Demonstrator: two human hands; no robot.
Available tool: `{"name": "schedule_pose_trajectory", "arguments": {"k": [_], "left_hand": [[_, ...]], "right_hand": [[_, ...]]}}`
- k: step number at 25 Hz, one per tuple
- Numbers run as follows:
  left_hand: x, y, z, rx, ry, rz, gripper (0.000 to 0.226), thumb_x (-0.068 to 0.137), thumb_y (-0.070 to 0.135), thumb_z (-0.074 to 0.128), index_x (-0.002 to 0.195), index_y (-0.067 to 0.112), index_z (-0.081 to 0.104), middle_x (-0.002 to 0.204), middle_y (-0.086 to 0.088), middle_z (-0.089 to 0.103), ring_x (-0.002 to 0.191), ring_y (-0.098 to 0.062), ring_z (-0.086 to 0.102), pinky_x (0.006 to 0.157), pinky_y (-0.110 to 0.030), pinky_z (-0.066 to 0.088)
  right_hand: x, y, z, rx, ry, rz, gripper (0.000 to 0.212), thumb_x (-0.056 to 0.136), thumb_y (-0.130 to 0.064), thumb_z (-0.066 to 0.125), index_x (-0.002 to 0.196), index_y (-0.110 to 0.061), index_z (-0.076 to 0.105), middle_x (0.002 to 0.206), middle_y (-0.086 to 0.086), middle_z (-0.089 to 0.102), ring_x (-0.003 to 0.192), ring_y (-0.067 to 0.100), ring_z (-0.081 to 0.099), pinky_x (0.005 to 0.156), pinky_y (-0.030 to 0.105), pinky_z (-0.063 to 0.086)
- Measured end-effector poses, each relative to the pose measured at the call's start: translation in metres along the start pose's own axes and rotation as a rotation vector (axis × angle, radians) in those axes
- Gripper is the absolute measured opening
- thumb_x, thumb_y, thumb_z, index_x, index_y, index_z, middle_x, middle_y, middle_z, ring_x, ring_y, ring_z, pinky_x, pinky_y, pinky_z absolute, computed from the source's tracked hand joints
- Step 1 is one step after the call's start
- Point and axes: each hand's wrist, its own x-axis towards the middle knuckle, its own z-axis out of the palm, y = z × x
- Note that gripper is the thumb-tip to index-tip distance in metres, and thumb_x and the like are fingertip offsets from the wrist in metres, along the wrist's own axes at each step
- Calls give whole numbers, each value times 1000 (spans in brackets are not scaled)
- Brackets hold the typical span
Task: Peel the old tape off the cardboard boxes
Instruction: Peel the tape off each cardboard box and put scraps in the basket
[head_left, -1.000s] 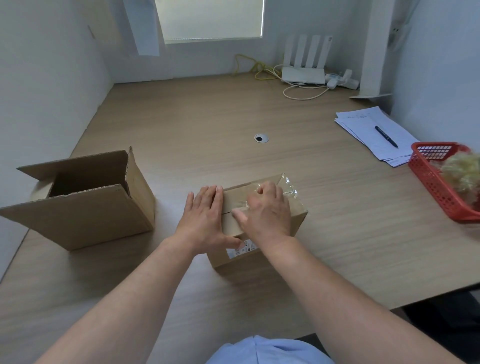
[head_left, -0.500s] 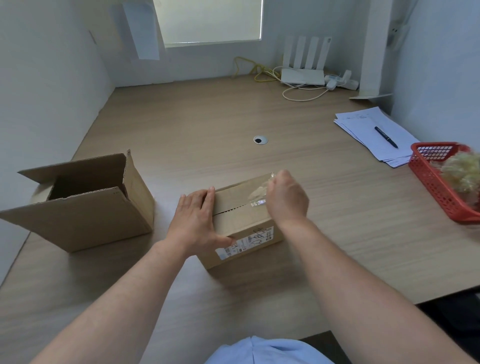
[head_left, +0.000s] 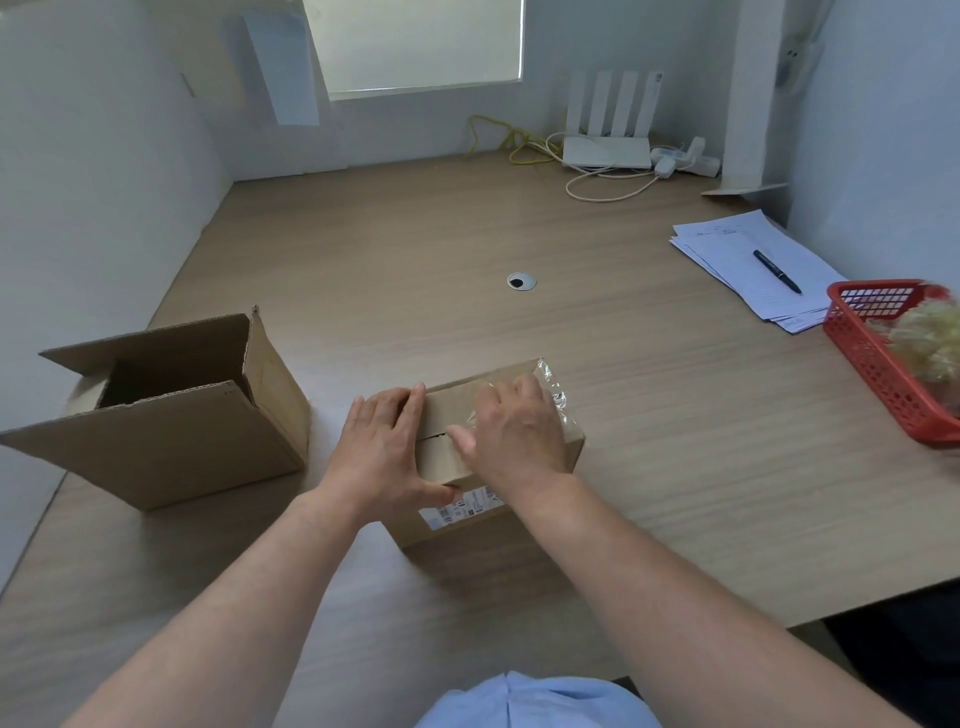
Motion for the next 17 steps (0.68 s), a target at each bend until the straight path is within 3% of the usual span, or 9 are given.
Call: {"name": "schedule_pose_trajectory", "arguments": {"k": [2,5,9,13,15,17], "left_hand": [[-1,-1,0,-7,6,4,130,59,76,65,154,17,-3,153,0,14,143,-18,4,118,-37,-8],[-3,-5,-1,-11,4,13,130,59,77,65,154,20,-3,154,0,14,143,-17,5,118,-37,-9],[-3,-9,-3,0,-13,31,127,59,78,64,153,24,-2,155,2,11,144,-15,2,116,-36,-13],[1,-5,-1,47,-39,23,127,60,82,59,153,22,-2,158,-2,2,146,-18,-6,115,-38,-15],[7,5,1,54,-58,32,130,58,86,55,153,20,-5,160,-5,-3,147,-19,-10,116,-40,-15],[15,19,5,48,-61,49,132,57,88,53,153,19,-6,161,-6,-4,147,-20,-11,116,-42,-15]], "right_hand": [[2,6,4,30,3,-16,18,74,-12,73,87,-5,64,87,14,62,80,32,60,68,34,50],[14,23,2,225,18,154,19,91,-8,48,110,-9,52,105,10,58,91,29,57,70,33,39],[18,45,1,110,92,186,15,92,-14,50,97,-13,64,94,5,68,96,27,49,72,31,27],[11,46,4,25,-21,120,36,98,-36,41,102,-11,68,106,6,55,103,25,42,84,32,34],[10,45,2,58,-25,112,43,92,-48,49,99,-11,70,105,8,50,102,26,42,86,34,37],[9,47,-1,82,-34,127,42,84,-49,61,101,-12,69,109,10,48,106,27,43,90,35,39]]}}
